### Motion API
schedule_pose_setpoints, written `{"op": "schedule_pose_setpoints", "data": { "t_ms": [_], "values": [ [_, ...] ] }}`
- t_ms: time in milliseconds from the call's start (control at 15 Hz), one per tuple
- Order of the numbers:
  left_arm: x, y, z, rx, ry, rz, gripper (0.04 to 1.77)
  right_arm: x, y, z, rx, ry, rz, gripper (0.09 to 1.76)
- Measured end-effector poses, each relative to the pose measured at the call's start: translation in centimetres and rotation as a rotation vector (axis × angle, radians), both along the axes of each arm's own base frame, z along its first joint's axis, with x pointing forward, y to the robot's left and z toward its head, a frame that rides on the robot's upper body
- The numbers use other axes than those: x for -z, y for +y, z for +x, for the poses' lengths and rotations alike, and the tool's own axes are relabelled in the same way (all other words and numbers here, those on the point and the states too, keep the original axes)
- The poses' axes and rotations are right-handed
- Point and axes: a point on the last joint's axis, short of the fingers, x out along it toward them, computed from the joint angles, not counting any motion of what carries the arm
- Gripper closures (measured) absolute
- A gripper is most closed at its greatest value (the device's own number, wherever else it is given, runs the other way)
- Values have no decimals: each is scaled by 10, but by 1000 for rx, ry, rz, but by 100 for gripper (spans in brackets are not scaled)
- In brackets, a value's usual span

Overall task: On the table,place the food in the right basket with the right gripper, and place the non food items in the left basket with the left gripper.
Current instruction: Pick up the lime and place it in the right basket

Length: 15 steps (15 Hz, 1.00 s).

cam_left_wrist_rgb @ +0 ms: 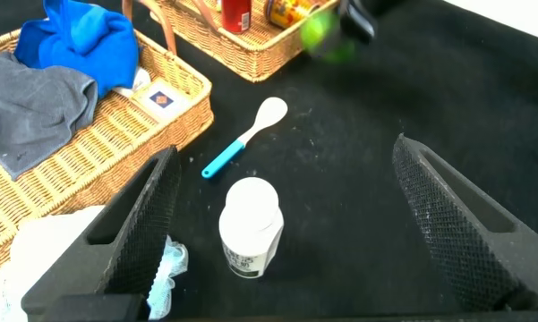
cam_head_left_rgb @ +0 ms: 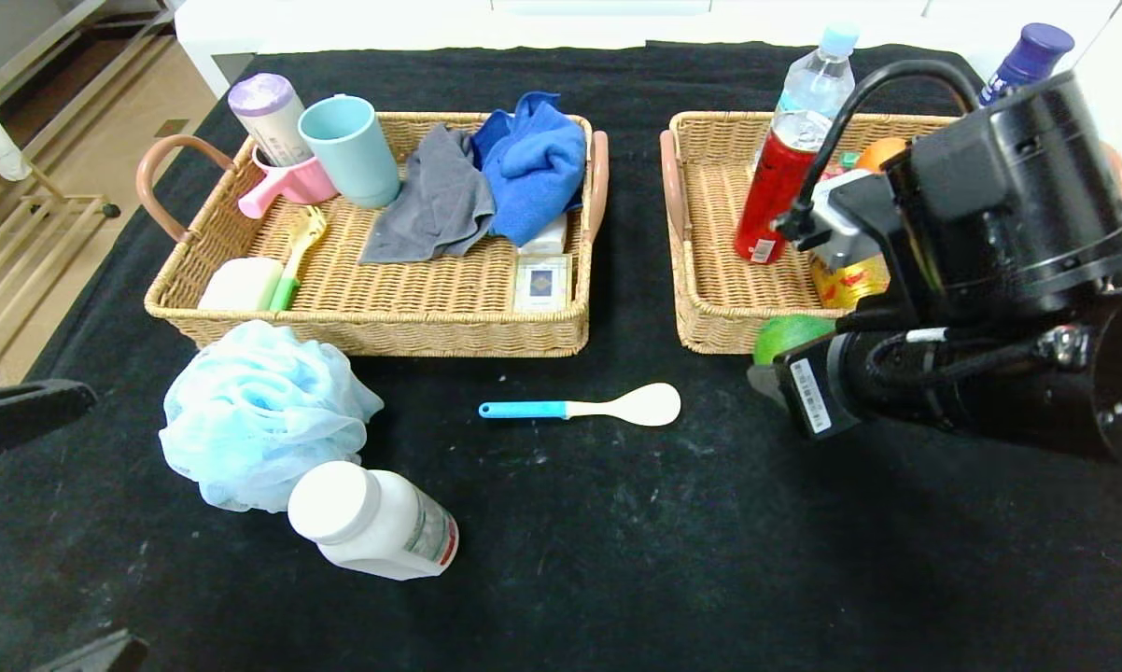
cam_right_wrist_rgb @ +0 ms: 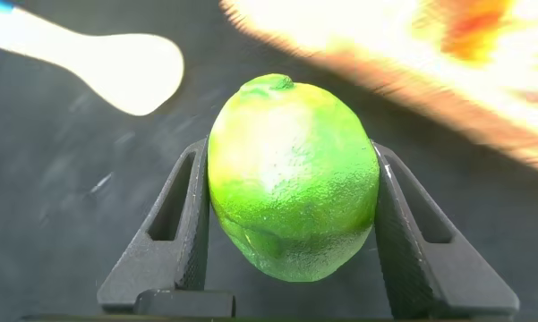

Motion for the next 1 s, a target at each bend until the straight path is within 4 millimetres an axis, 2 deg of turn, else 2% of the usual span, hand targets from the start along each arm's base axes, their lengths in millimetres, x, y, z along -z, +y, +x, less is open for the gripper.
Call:
{"op": "schedule_pose_setpoints", "data": {
  "t_ms": [267, 533, 1000],
  "values": [
    [-1, 0, -1, 1, -7, -3, 9, -26, -26, 17, 91, -75, 35, 76],
    [-1, 1, -2, 1, -12, -5, 9, -43, -53, 42, 209, -159, 87, 76],
    [-4, 1, -2, -7, -20, -13, 9, -49, -90, 85, 369, -263, 130, 76]
  ]
}}
